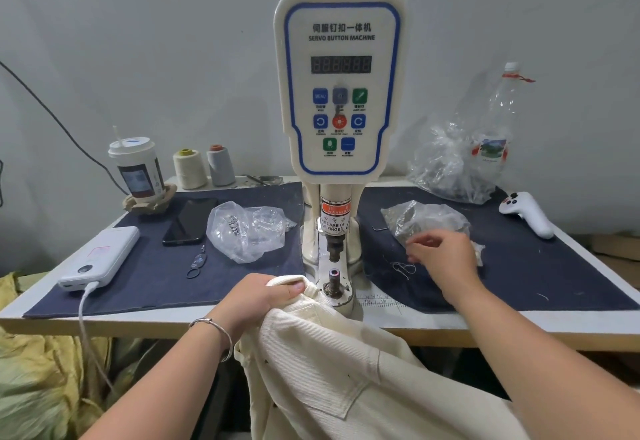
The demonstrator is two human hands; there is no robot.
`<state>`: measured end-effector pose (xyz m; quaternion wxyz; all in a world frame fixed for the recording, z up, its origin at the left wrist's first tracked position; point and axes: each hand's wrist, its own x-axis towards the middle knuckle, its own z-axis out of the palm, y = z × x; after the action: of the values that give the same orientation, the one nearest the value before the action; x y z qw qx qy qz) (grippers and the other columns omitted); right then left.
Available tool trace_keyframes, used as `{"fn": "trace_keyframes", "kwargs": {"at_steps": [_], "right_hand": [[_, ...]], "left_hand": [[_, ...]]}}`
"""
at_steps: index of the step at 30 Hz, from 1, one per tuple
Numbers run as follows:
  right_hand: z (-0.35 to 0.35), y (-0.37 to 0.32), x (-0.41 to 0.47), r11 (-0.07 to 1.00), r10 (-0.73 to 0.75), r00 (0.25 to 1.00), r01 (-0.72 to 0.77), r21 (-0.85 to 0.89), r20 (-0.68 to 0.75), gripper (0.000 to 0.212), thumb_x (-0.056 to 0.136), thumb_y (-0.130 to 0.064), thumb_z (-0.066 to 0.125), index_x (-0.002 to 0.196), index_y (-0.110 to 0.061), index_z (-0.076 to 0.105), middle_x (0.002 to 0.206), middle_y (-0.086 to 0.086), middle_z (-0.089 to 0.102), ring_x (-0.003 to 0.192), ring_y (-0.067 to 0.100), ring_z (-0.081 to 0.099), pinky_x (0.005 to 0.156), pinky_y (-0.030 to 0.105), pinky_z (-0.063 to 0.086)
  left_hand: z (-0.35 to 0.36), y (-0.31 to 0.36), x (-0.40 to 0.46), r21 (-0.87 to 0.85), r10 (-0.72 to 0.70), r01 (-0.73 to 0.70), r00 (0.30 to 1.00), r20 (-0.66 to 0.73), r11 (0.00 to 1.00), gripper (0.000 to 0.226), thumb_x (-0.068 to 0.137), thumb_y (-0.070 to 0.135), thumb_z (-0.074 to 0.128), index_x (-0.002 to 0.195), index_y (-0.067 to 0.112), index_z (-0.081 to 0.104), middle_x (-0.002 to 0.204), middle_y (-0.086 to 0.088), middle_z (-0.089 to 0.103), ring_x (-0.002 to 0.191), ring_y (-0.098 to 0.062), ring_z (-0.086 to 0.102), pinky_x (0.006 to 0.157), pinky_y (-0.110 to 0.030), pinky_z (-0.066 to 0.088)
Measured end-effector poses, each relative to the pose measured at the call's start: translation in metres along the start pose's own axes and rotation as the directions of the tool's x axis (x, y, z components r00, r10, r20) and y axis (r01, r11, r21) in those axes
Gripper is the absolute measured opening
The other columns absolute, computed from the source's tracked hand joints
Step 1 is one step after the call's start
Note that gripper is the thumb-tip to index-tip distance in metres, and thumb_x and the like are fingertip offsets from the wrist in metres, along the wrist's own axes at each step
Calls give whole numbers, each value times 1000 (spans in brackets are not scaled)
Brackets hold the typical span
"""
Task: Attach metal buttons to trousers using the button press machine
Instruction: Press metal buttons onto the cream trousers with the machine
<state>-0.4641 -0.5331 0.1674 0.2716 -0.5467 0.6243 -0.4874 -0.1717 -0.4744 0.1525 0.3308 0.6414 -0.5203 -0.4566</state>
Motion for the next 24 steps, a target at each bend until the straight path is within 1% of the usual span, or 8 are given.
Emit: {"fn": "trace_keyframes", "kwargs": {"at_steps": [2, 5, 8, 11, 14, 19, 22, 24], "right_hand": [[13, -5, -12, 987, 48, 997, -57, 153, 62, 20, 82, 1, 69, 71, -15, 72, 66, 10, 70, 57, 19, 67, 60, 31, 55], [30, -18, -23, 951, 140, 977, -177, 252, 158, 16, 83, 5, 67, 75, -8, 72, 66, 13, 71, 56, 19, 67, 54, 25, 57], [39, -31, -32, 890, 219, 943, -299, 345, 251, 15, 82, 7, 66, 75, -4, 72, 64, 14, 70, 56, 17, 68, 56, 22, 58], [41, -39, -39, 838, 231, 916, -359, 411, 328, 13, 82, 11, 64, 78, 1, 71, 67, 17, 70, 58, 18, 69, 58, 22, 58], [41, -44, -44, 835, 235, 901, -379, 399, 364, 13, 82, 10, 63, 77, 1, 71, 70, 17, 71, 62, 20, 69, 59, 22, 58], [43, -52, -49, 883, 156, 907, -306, 357, 391, 12, 81, 7, 66, 78, -2, 72, 71, 18, 72, 64, 22, 71, 59, 21, 57], [44, -56, -49, 891, 125, 896, -290, 349, 427, 15, 81, 6, 68, 75, -6, 73, 73, 15, 73, 67, 21, 72, 65, 25, 58], [46, -57, -50, 883, 123, 883, -306, 357, 453, 15, 81, 7, 68, 75, -6, 72, 72, 14, 73, 68, 21, 72, 67, 26, 58]], "left_hand": [[0, 0, -1, -18, 6, -6, 1000, 6, 1000, 20, 81, 39, 77, 74, 20, 78, 71, 0, 73, 61, -8, 61, 63, -22, 46], [1, 1, -2, -33, 15, -15, 1000, 6, 999, 16, 80, 38, 78, 74, 23, 79, 71, 0, 73, 62, -8, 62, 64, -23, 46], [1, 1, -3, -26, 26, -26, 1000, 5, 999, 16, 81, 39, 77, 73, 24, 79, 72, 0, 73, 62, -8, 62, 65, -23, 46], [0, 1, -3, -16, 35, -35, 999, 8, 999, 19, 82, 39, 77, 67, 28, 78, 68, 3, 72, 59, -6, 60, 61, -20, 45], [1, 1, -3, -7, 33, -33, 999, -2, 999, 21, 82, 39, 77, 65, 26, 77, 67, 3, 71, 57, -5, 60, 59, -21, 44], [1, 1, -2, -13, 34, -34, 999, -5, 999, 20, 81, 39, 78, 66, 26, 77, 68, 3, 72, 57, -4, 60, 59, -21, 44], [1, 1, -2, 2, 38, -38, 999, 1, 999, 23, 82, 39, 77, 63, 28, 76, 64, 5, 69, 54, -3, 58, 54, -18, 43], [0, 1, -1, 7, 37, -37, 999, 5, 999, 26, 82, 40, 76, 60, 26, 73, 63, 5, 67, 53, -4, 56, 55, -20, 42]]}}
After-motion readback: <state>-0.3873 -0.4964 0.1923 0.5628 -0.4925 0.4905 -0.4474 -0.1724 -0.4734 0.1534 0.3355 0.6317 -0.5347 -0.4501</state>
